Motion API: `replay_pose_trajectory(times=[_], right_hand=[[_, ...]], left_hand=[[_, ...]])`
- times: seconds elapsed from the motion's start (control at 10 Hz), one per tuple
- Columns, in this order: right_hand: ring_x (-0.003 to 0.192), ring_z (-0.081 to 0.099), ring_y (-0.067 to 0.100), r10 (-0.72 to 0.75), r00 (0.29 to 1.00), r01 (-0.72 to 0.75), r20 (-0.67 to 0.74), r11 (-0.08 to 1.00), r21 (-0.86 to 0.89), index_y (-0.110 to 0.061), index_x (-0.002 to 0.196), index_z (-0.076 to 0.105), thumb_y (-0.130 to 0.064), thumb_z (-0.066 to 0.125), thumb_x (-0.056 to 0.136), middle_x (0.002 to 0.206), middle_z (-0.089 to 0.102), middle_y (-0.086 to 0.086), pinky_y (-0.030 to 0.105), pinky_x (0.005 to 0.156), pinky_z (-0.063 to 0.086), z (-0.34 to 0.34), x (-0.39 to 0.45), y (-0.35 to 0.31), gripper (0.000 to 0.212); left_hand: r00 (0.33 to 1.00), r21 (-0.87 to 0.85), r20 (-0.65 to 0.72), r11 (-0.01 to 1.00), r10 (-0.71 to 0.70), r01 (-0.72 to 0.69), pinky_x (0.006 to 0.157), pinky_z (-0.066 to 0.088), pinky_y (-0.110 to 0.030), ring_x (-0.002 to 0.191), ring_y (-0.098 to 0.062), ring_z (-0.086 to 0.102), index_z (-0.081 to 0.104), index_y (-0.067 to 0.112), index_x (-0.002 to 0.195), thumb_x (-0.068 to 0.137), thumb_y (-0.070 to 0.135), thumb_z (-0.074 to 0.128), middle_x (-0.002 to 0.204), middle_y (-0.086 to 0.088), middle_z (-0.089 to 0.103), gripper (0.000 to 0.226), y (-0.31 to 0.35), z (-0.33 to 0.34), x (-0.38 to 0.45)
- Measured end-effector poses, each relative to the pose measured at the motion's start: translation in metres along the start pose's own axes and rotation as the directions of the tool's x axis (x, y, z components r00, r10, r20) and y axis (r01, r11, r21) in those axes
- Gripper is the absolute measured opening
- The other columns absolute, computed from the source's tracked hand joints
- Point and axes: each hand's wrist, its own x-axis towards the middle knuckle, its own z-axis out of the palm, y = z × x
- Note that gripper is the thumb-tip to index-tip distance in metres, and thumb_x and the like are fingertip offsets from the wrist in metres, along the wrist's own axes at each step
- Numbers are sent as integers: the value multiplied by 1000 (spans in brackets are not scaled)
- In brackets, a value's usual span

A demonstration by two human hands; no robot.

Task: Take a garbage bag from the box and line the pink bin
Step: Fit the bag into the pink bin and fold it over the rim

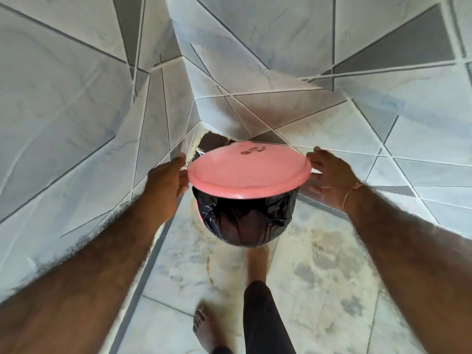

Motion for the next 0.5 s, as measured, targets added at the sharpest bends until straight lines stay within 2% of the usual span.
replay_pose_trajectory(times=[0.1, 0.2, 0.3, 0.4, 0.5], right_hand=[[100, 50, 22, -26, 998, 20, -54, 994, -111, 2, 131, 53, -24, 45, 99, 130, 58, 17, 41, 85, 47, 2, -3, 19, 42], [99, 54, 30, -126, 987, 97, -100, 961, -258, 7, 118, 60, -40, 32, 103, 111, 59, 17, 44, 89, 44, 12, -8, 32, 57], [92, 56, 34, -134, 988, 92, -81, 915, -393, 2, 106, 65, -20, 40, 99, 110, 63, 30, 45, 83, 49, 12, 16, 61, 35], [76, 52, 27, -40, 998, 18, -41, 897, -443, -9, 86, 67, 3, 38, 86, 89, 63, 12, 30, 55, 43, 15, 24, 77, 32], [87, 62, 32, -52, 998, 19, -47, 842, -539, -9, 113, 66, 1, 39, 82, 109, 67, 9, 28, 51, 50, 20, 27, 85, 43]], left_hand=[[999, -12, -2, 999, -36, 36, 73, 48, -31, 83, -24, 60, 64, 13, 82, 91, 26, 62, 93, -14, 68, 16, -23, 1, -6], [1000, 60, -10, 998, -6, 6, 81, 52, -36, 94, -30, 67, 70, 19, 81, 83, 35, 67, 104, -14, 70, 16, -48, 3, -6], [998, 258, -35, 965, 58, -47, 92, 50, -41, 96, -30, 64, 72, 17, 90, 84, 34, 65, 109, -16, 70, 20, -69, 13, -4], [994, 462, -47, 885, 95, -63, 96, 46, -35, 114, -27, 59, 62, 13, 124, 88, 32, 61, 130, -10, 62, 41, -88, 21, -2], [991, 651, 17, 751, 130, -110, 107, 41, -40, 130, -27, 48, 49, 14, 138, 90, 25, 59, 145, -7, 48, 50, -99, 25, 3]])
